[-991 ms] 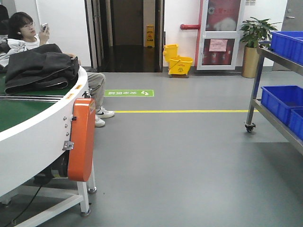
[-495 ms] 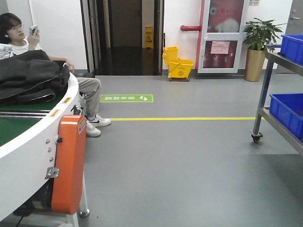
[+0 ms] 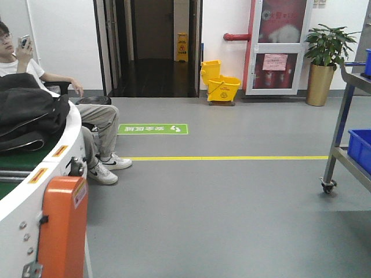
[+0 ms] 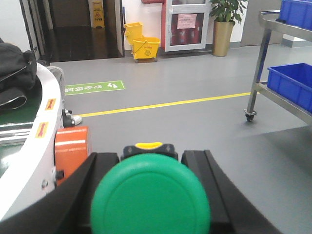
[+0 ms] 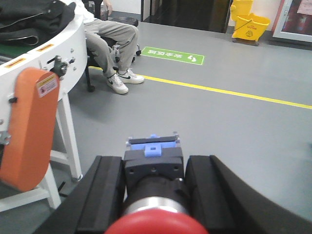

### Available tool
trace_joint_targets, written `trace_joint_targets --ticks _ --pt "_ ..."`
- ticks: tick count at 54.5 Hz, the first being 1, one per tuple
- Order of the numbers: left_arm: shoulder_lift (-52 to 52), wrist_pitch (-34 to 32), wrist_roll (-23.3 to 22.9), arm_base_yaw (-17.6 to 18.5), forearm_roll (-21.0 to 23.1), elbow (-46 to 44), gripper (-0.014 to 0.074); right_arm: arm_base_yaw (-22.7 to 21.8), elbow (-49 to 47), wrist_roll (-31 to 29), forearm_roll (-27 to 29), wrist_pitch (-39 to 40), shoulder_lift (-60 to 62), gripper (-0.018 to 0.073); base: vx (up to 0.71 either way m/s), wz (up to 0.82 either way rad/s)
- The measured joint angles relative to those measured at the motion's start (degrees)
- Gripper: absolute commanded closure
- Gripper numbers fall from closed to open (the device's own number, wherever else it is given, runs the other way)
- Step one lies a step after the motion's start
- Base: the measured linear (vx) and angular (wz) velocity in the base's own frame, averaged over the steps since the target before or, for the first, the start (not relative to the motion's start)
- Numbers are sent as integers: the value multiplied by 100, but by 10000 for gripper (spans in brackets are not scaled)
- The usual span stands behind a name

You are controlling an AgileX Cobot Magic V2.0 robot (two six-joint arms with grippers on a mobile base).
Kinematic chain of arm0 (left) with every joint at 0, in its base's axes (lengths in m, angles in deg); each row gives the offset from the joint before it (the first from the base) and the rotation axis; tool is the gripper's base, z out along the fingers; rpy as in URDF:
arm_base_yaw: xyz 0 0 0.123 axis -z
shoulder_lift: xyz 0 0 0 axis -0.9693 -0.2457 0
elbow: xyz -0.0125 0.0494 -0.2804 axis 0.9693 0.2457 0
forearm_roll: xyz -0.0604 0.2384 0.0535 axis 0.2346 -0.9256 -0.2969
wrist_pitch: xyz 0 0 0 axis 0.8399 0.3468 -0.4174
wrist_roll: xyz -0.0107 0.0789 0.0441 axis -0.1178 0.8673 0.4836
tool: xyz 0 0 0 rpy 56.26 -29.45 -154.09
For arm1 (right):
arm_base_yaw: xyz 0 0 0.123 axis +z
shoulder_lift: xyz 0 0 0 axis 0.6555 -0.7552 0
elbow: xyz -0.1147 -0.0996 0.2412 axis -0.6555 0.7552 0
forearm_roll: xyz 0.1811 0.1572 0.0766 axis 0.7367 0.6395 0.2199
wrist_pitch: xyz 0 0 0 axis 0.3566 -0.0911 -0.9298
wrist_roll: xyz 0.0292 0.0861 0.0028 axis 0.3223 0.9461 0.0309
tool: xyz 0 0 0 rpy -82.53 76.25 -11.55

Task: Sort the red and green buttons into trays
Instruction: 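Drive the base with both buttons held to the tray table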

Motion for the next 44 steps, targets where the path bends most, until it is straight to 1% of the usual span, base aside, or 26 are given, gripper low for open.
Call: trace_joint_targets --ticks 24,44 --pt "0 0 0 0 0 0 594 0 0 0 0 0 0 568 47 -12" --pt "0 0 0 0 0 0 594 0 0 0 0 0 0 568 43 -33"
